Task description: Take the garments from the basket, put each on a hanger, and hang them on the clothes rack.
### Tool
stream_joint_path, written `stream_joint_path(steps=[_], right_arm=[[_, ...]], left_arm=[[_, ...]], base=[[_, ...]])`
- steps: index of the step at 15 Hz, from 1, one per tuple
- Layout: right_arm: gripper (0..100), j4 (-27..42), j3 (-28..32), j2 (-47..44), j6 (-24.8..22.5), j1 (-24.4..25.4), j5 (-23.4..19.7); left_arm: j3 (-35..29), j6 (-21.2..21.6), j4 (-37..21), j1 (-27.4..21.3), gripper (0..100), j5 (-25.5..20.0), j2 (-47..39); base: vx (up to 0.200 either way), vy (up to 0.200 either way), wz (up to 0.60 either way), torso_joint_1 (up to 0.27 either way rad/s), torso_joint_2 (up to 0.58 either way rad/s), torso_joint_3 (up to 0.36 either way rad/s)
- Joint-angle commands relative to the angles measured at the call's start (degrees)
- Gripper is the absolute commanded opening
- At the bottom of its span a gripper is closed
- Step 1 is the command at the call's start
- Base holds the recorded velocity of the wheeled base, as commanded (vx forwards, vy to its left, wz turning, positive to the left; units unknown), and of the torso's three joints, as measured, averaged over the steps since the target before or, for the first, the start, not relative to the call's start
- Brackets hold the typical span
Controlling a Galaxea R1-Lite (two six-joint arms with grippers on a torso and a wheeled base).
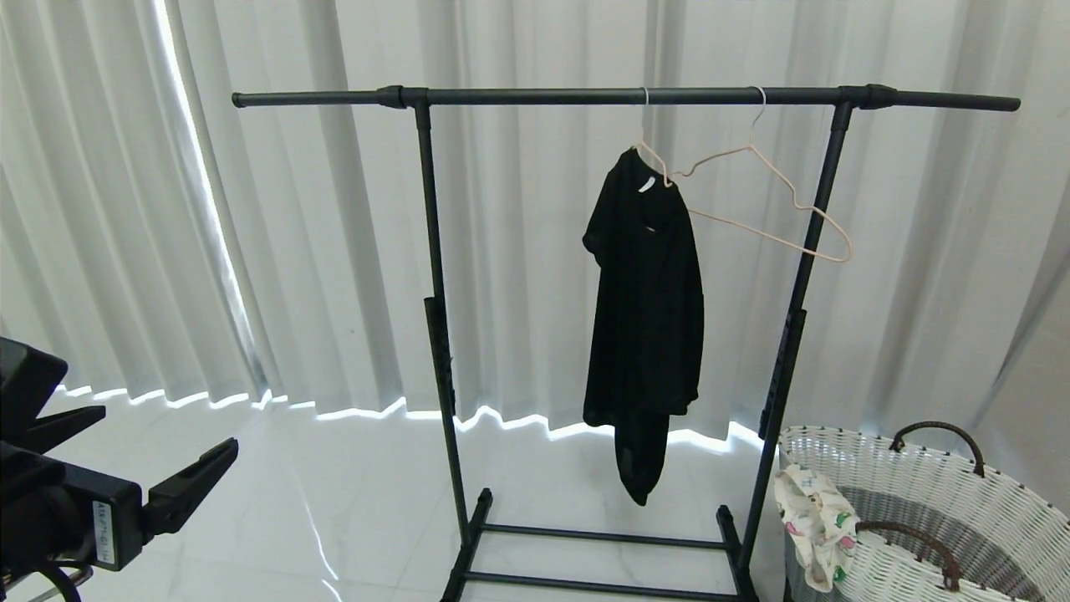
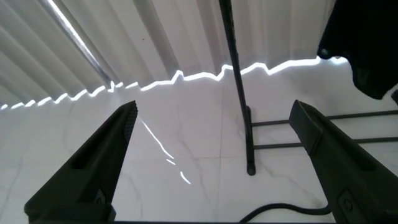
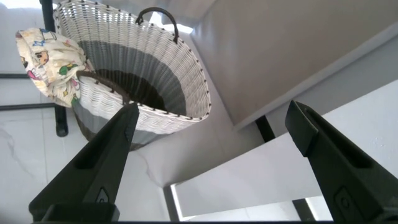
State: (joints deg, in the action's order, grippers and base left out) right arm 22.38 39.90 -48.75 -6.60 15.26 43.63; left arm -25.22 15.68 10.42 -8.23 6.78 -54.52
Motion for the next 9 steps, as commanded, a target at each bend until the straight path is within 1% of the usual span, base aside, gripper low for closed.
stream_joint_path(steps=[1,2,7,9], right_arm=[[100,0.03,-0.26,-0.2,-0.08,0.03,-0.04],[100,0.03,-0.61,-0.29,-0.08,0.03,-0.04],[100,-0.06,-4.66,-0.29,0.09,-0.32,-0.04],[100,-0.06,-5.8,-0.38,0.18,-0.32,-1.79]], left_arm=[[0.26,0.06,0.04,-2.67,100,-0.01,0.02],[0.26,0.14,0.04,-4.16,100,-0.01,-0.24],[0.0,0.14,0.04,-4.52,100,-0.01,-0.42],[-0.53,0.14,0.04,-4.69,100,-0.01,-0.85]], base=[[0.2,0.0,0.0,-0.017,0.0,0.007],[0.2,0.0,0.0,-0.002,0.0,0.002],[0.2,0.0,0.0,0.0,0.01,0.003],[0.2,0.0,0.0,0.005,0.0,0.002]])
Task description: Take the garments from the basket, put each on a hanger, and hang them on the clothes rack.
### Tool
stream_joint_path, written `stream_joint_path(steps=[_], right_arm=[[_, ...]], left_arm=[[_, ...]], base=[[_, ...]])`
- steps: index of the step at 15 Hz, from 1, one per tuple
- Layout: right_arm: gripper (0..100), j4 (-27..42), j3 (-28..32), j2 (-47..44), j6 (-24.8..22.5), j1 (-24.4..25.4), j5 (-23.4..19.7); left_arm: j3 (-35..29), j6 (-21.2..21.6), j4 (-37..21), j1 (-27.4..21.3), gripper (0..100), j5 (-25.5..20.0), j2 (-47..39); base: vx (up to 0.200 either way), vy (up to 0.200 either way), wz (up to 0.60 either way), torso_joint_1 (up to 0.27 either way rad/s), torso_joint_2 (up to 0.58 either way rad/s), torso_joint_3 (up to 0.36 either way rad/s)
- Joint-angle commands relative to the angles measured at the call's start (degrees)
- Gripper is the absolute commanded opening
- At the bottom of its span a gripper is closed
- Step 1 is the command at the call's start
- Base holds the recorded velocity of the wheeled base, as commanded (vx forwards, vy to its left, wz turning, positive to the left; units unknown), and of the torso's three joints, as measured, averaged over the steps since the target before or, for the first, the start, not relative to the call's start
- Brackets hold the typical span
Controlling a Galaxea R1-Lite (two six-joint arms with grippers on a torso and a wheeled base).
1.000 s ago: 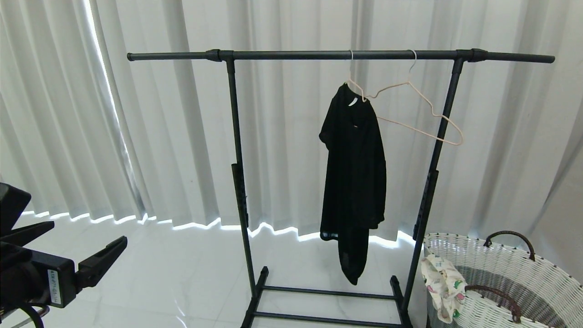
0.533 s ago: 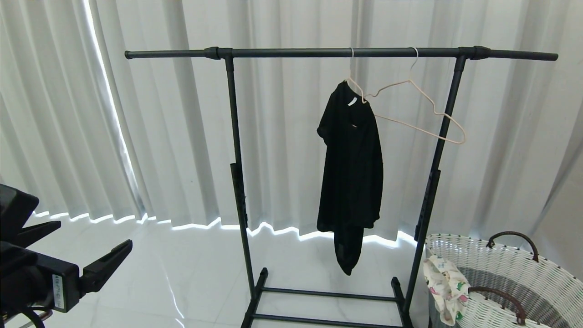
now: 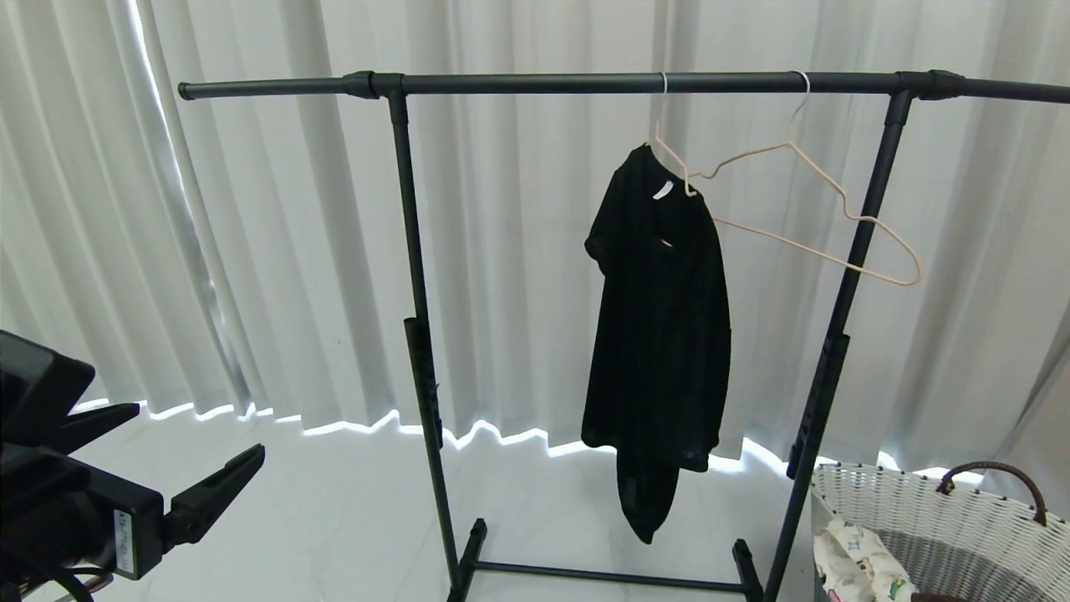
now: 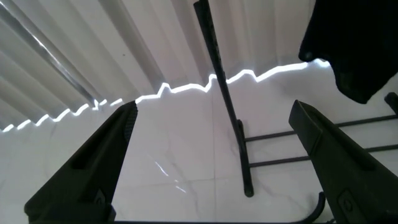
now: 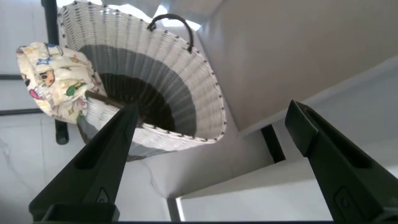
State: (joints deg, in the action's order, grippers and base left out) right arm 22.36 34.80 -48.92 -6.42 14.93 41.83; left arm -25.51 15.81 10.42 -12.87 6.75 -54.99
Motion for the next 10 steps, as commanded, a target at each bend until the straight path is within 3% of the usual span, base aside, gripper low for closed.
stream_joint_path(steps=[1,4,8,10], right_arm=[[100,-0.03,-1.23,-0.3,0.01,-0.08,-0.87],[100,-0.82,-2.99,-1.97,0.36,-0.08,-2.45],[100,-14.54,-9.49,-8.74,0.27,-1.4,-4.3],[100,-22.71,-11.6,-14.98,0.27,-3.6,-7.99]], left_arm=[[-0.59,0.01,0.04,-0.05,100,0.01,-0.64],[-1.82,-0.17,0.04,-0.05,100,0.01,-1.52],[-1.82,-0.43,0.04,-0.05,100,0.01,-1.35],[-1.82,-0.52,0.04,0.39,100,0.01,-1.52]], base=[[0.2,0.0,0.0,0.002,0.01,0.002],[0.2,0.0,0.0,0.002,0.0,-0.002],[0.0,0.0,0.0,0.0,0.0,0.0],[0.0,0.0,0.0,0.0,0.0,0.0]])
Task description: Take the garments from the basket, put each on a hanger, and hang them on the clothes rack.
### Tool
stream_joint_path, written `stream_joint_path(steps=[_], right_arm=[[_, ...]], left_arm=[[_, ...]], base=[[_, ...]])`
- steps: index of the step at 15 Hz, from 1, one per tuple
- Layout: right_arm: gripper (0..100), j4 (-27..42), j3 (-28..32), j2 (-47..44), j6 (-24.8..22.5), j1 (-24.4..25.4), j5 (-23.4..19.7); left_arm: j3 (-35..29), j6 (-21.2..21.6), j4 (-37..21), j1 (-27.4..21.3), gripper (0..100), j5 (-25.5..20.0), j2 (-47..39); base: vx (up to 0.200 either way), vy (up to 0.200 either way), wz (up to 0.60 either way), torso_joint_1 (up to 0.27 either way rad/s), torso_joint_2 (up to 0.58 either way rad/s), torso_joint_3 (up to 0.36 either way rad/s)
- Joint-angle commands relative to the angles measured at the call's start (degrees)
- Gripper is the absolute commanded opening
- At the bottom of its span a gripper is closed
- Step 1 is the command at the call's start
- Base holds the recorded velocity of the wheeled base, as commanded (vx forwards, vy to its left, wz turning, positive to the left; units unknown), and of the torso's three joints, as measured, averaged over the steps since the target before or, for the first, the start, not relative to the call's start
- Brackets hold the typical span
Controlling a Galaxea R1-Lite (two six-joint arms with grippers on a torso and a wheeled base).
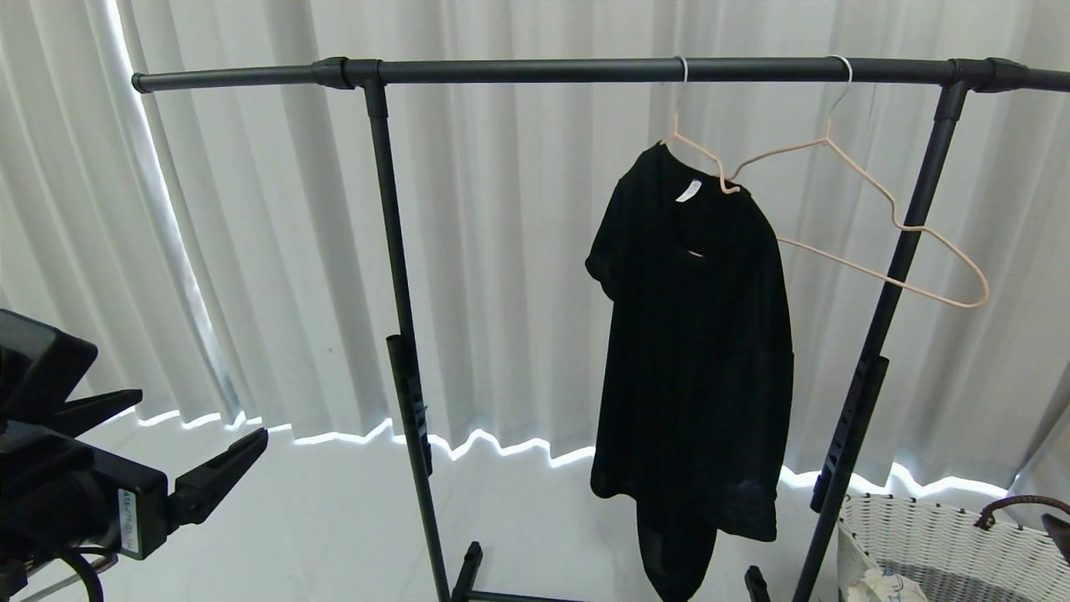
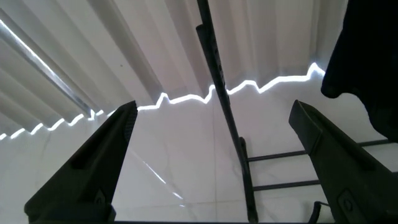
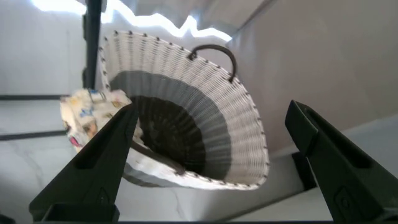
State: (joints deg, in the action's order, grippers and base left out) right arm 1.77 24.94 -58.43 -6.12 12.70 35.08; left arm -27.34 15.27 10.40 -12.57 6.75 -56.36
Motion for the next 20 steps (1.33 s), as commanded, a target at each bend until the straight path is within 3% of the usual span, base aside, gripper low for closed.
stream_joint_path(steps=[1,6,8,13,16,20], right_arm=[[100,-5.81,-1.74,-10.56,-0.03,-3.03,-2.92],[100,-18.2,-3.5,-31.39,0.49,-4.18,-3.71],[100,-22.51,-7.72,-38.78,0.49,-3.3,-4.06],[100,-42.2,-13.78,-57.5,0.41,-1.63,-5.55],[100,-42.55,-13.6,-59.34,-0.3,-1.36,-10.04],[100,-43.34,-10.53,-64.35,-0.03,-1.54,-9.86]], left_arm=[[-0.17,-0.07,0.06,0.44,100,0.01,-0.33],[-0.25,-0.07,0.06,1.58,100,0.01,-1.04],[-0.17,-0.07,0.06,1.76,100,0.1,-1.12],[-0.08,0.02,0.06,3.34,100,0.1,-1.65],[0.36,0.28,0.06,3.69,100,0.1,-1.65],[0.62,0.28,0.06,3.69,100,0.1,-1.3]], base=[[0.0,0.0,0.0,0.0,0.0,0.0],[0.0,0.0,0.0,0.0,0.0,0.0],[0.0,0.0,0.0,0.0,0.0,0.0],[0.0,0.0,0.0,0.0,0.0,0.0],[0.0,0.0,0.0,0.0,0.0,0.0],[0.0,0.0,0.0,0.0,0.0,0.0]])
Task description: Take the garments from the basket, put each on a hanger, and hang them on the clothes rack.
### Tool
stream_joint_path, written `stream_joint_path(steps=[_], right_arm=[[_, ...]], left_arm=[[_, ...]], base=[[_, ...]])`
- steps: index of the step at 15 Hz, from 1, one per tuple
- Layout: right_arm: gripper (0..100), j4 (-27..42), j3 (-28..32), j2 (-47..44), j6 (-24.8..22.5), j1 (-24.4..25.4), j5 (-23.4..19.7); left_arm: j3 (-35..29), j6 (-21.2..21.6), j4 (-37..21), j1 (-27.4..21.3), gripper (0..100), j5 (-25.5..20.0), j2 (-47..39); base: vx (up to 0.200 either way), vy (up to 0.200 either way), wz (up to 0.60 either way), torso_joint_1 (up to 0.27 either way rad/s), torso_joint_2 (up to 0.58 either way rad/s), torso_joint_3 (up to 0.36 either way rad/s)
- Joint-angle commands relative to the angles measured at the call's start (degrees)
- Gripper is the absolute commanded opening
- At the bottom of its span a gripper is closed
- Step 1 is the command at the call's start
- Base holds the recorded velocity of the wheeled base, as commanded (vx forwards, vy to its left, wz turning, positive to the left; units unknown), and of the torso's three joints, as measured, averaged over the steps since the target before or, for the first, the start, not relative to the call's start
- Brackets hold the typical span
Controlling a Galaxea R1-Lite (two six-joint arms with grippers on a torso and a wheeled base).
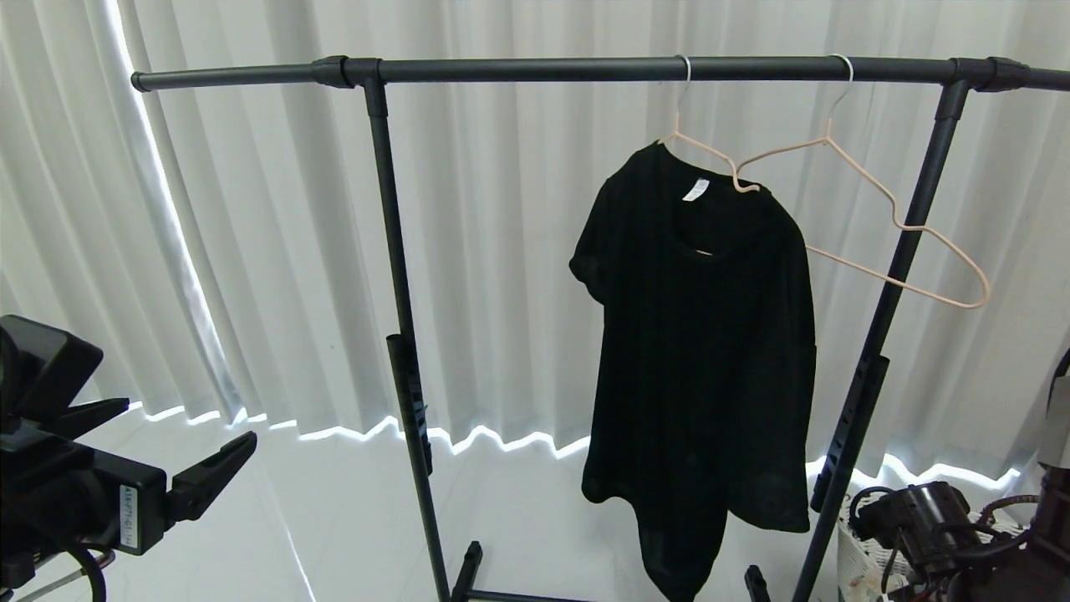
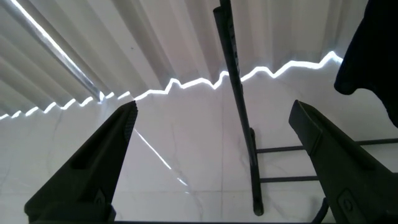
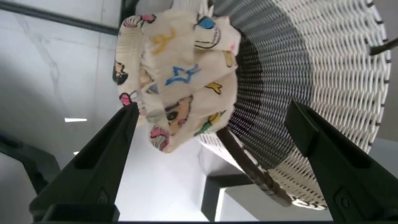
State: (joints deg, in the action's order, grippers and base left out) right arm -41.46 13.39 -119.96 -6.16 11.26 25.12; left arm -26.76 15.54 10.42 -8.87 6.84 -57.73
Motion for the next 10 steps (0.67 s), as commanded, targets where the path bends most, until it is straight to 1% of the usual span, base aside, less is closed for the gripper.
stream_joint_path(steps=[1,3,5,7,10], right_arm=[[100,-0.46,1.64,-3.62,0.0,-0.19,0.19],[100,-3.19,4.02,-7.05,0.0,-1.16,1.59],[100,-6.35,4.46,-9.42,-0.26,-1.95,3.09],[100,-7.76,4.46,-10.74,-0.17,-2.74,3.44],[100,-12.07,4.37,-11.27,-0.17,-2.83,3.53]], left_arm=[[0.04,0.01,0.04,0.0,100,0.02,0.08],[0.04,0.01,0.04,0.0,100,0.1,0.08],[0.74,-0.07,0.04,0.09,100,0.1,0.25],[0.65,0.01,0.04,0.09,100,0.19,0.25],[0.57,0.01,0.04,0.09,100,0.19,0.34]], base=[[0.0,0.0,0.0,0.0,0.0,0.0],[0.0,0.0,0.0,0.0,0.0,0.0],[0.0,0.0,0.0,0.0,0.0,0.0],[0.0,0.0,0.0,0.0,0.0,0.0],[0.0,0.0,0.0,0.0,0.0,0.0]])
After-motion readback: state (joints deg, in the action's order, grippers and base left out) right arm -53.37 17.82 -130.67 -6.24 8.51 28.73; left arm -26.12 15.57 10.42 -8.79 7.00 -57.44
